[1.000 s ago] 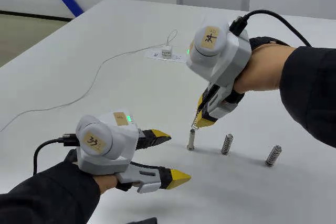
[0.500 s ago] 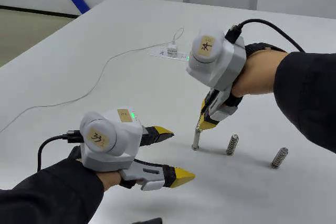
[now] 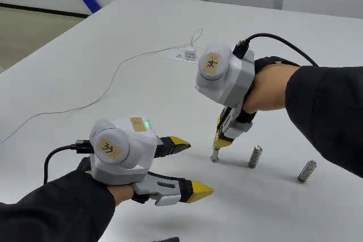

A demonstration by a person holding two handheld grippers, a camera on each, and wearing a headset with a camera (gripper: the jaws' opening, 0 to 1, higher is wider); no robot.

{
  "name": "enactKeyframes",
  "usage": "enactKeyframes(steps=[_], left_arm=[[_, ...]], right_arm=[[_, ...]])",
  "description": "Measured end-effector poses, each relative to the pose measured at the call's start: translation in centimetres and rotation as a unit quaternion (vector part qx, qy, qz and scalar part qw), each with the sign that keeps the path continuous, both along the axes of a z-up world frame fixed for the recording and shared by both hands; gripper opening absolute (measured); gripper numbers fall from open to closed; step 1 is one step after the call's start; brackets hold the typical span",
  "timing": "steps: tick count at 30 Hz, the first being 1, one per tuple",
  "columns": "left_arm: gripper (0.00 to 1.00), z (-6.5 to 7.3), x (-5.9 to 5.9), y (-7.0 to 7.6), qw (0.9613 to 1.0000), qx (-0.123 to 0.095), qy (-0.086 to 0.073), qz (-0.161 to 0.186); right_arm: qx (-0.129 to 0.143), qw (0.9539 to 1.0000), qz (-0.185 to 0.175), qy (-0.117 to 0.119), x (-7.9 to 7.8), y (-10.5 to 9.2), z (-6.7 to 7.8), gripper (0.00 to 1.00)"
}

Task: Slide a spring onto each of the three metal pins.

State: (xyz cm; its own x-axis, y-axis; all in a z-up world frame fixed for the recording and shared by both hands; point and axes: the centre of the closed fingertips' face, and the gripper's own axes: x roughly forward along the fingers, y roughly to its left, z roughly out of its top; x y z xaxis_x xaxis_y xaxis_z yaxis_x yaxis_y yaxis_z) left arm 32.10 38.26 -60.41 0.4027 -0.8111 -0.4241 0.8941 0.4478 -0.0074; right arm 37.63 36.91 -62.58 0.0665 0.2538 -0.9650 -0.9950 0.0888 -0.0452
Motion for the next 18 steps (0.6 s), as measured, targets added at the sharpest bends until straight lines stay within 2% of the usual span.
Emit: enactKeyframes(steps=[6,18], left_arm=[[0.59,-0.1,0.0,0.0,1.0000,0.000,0.001,0.000],[0.59,-0.1,0.0,0.0,1.0000,0.002,0.002,0.001]], right_arm=[[-0.011,0.9999,-0.008,0.001,0.2,0.0,-1.5,0.12],[-0.013,0.9997,-0.019,-0.003,0.8,0.2,-3.0,0.12]])
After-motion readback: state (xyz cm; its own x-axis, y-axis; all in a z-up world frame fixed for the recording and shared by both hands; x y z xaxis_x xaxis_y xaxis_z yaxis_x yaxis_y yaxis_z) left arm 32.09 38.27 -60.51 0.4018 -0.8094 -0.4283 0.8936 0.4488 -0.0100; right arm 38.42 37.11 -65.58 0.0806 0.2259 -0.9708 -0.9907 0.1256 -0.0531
